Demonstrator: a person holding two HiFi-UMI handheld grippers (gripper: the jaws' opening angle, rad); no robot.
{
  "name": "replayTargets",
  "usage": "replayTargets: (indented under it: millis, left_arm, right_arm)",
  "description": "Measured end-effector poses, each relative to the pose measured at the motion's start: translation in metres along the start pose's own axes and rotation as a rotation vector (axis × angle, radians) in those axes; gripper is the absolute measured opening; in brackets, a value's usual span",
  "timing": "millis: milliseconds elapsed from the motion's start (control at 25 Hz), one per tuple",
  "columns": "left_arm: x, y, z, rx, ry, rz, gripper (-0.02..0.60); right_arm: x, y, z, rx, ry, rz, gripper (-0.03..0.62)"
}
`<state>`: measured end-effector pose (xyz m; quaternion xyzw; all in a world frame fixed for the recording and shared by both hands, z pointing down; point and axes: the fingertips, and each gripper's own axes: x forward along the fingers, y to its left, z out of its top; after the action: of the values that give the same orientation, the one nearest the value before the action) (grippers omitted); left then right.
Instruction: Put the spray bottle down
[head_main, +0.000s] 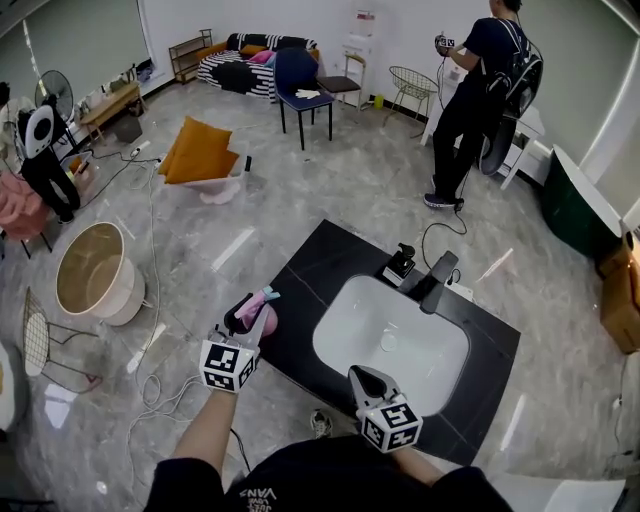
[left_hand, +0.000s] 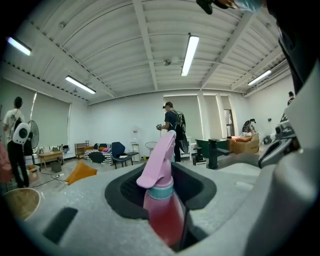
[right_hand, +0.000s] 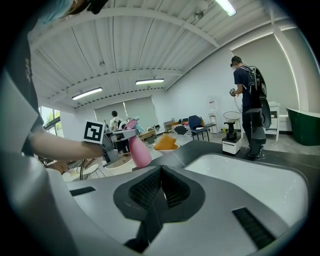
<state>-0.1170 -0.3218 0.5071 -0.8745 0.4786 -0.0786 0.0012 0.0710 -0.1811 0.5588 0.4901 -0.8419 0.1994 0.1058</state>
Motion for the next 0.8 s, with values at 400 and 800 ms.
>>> replayTargets:
  millis: [400,800]
  left_arm:
    - [0.076,0.002,-0.006,-0.023,0.009,-0.035,0.146]
    - [0.124,0.0,-0.02,-0.066,0.039,-0.07,0.147]
  right_arm:
    - [0.005,-0.036,0.003,0.029,0.005,-0.035,0.002]
    - [0.005,-0.051,0.001,0.047,0.015,-0.059,0.002]
